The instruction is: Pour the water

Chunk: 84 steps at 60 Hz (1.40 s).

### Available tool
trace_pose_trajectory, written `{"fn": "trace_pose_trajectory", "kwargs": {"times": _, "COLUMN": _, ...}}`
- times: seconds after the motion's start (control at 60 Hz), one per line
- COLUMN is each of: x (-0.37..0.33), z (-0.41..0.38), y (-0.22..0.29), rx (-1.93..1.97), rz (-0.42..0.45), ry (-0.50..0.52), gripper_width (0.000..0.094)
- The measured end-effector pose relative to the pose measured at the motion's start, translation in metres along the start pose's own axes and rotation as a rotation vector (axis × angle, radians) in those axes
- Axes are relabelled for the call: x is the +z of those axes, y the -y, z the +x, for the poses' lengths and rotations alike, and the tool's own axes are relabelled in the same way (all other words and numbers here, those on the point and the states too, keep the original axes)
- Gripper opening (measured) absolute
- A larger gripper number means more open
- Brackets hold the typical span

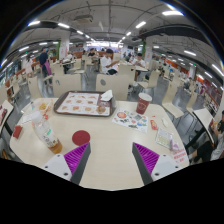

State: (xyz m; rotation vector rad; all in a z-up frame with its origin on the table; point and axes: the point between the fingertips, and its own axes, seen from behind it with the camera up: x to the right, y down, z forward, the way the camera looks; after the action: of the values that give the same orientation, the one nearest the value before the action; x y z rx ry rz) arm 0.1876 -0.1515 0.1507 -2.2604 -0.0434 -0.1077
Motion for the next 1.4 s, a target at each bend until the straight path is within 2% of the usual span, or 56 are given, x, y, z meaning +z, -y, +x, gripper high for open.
{"fn": "trace_pose_trajectory", "kwargs": {"times": 0.25, "x": -0.006, "z": -0.033, "y": -0.037, "rx": -0.034, "rz": -0.036, "ry": 0.011, "gripper_width": 0.0847}}
{"fn": "trace_pose_trajectory", "kwargs": {"times": 0.483, "x": -0.003, "z": -0.136, "y": -0.079, "rx": 0.006, "rz": -0.068, "ry": 0.110, "gripper_width": 0.0845}}
{"fn": "trace_pose_trajectory", "kwargs": {"times": 0.683, "x": 0.027, "z": -0.228, "y": -0.051, "rx": 0.027, "rz": 0.071, "ry": 0.195, "gripper_width": 0.0852}}
{"fn": "trace_pose_trajectory", "kwargs": {"times": 0.85, "x": 0.073, "z": -0.252, "y": -0.015, "rx": 0.049, "rz": 0.180, "ry": 0.157, "gripper_width": 0.0845}}
{"fn": "trace_pose_trajectory", "kwargs": {"times": 0.917, "x": 0.087, "z": -0.255, "y": -0.006, "rx": 0.064, "rz": 0.205, "ry": 0.144, "gripper_width": 0.0781}}
{"fn": "trace_pose_trajectory", "kwargs": {"times": 1.0, "x": 0.102, "z": -0.256, "y": -0.001, "rx": 0.082, "rz": 0.220, "ry": 0.129, "gripper_width": 0.0556}}
{"fn": "trace_pose_trajectory", "kwargs": {"times": 1.1, "x": 0.108, "z": -0.254, "y": 0.005, "rx": 0.076, "rz": 0.251, "ry": 0.108, "gripper_width": 0.0494}}
{"fn": "trace_pose_trajectory", "kwargs": {"times": 1.183, "x": 0.105, "z": -0.253, "y": 0.004, "rx": 0.077, "rz": 0.234, "ry": 0.085, "gripper_width": 0.0434}}
{"fn": "trace_pose_trajectory", "kwargs": {"times": 1.4, "x": 0.078, "z": -0.238, "y": 0.041, "rx": -0.099, "rz": 0.234, "ry": -0.045, "gripper_width": 0.0432}}
